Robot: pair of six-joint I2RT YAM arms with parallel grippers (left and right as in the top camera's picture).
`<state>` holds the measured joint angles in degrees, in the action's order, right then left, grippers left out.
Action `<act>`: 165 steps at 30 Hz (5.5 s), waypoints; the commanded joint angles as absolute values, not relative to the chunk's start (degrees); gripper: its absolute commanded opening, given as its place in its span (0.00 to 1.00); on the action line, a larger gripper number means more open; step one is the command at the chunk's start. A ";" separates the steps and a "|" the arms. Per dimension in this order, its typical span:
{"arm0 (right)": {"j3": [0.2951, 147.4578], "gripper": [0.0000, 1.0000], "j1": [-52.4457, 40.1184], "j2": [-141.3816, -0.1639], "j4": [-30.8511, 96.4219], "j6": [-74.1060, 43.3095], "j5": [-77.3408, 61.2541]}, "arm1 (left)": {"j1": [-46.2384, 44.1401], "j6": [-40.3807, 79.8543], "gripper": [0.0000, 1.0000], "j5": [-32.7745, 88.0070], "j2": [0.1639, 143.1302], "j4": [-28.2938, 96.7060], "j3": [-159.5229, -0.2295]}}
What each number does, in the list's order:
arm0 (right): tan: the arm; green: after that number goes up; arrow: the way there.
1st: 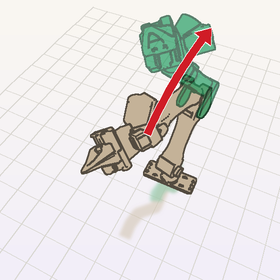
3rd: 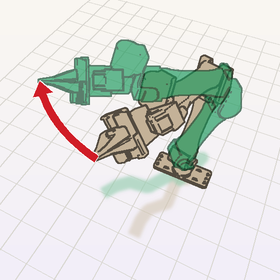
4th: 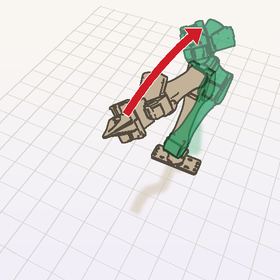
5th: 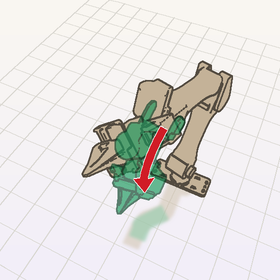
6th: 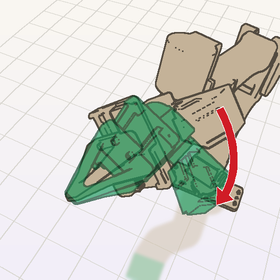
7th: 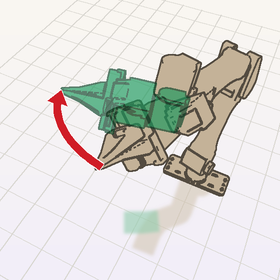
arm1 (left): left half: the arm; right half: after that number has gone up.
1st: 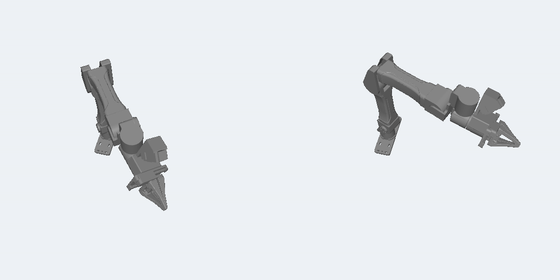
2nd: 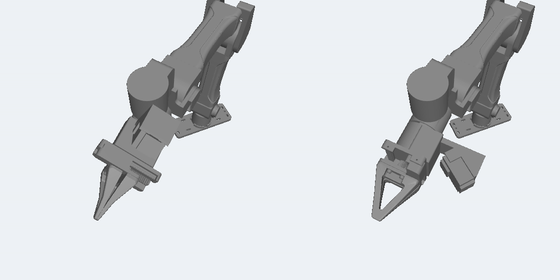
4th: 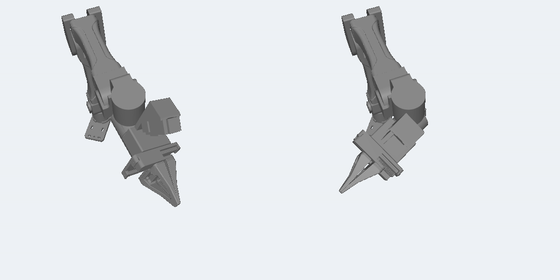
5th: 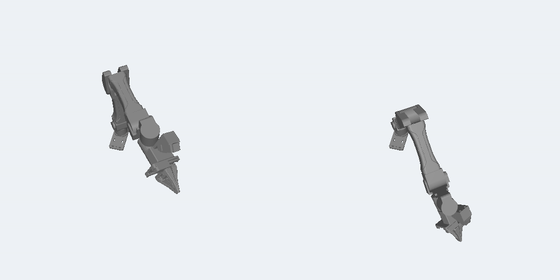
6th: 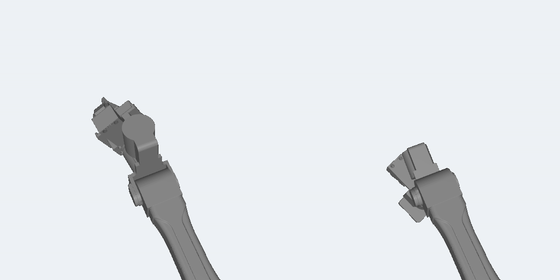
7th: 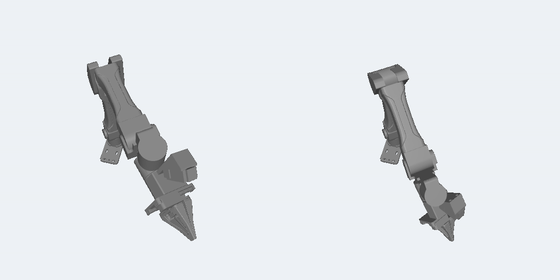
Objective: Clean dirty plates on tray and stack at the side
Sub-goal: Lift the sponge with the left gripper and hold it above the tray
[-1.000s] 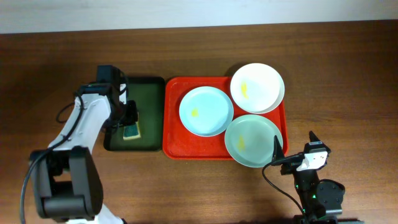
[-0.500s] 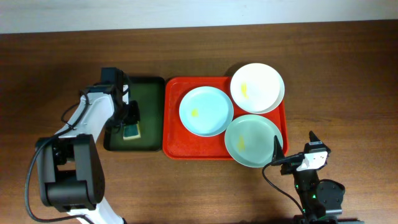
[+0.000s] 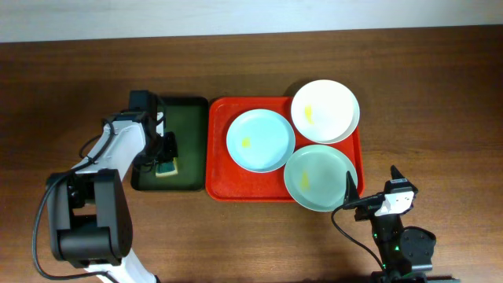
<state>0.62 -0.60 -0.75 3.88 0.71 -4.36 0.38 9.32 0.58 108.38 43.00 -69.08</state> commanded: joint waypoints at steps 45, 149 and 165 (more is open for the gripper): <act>0.32 0.98 -0.51 -0.73 4.14 1.08 -4.27 | -5.37 6.57 0.00 2.07 102.35 34.22 -69.58; 0.32 0.98 -1.15 -0.73 4.14 1.08 -4.27 | -5.37 2.96 0.00 -2.83 105.08 32.56 -68.29; 0.32 0.98 -1.17 -0.73 4.14 1.08 -4.27 | -5.37 2.94 0.00 -2.85 105.08 27.40 -68.29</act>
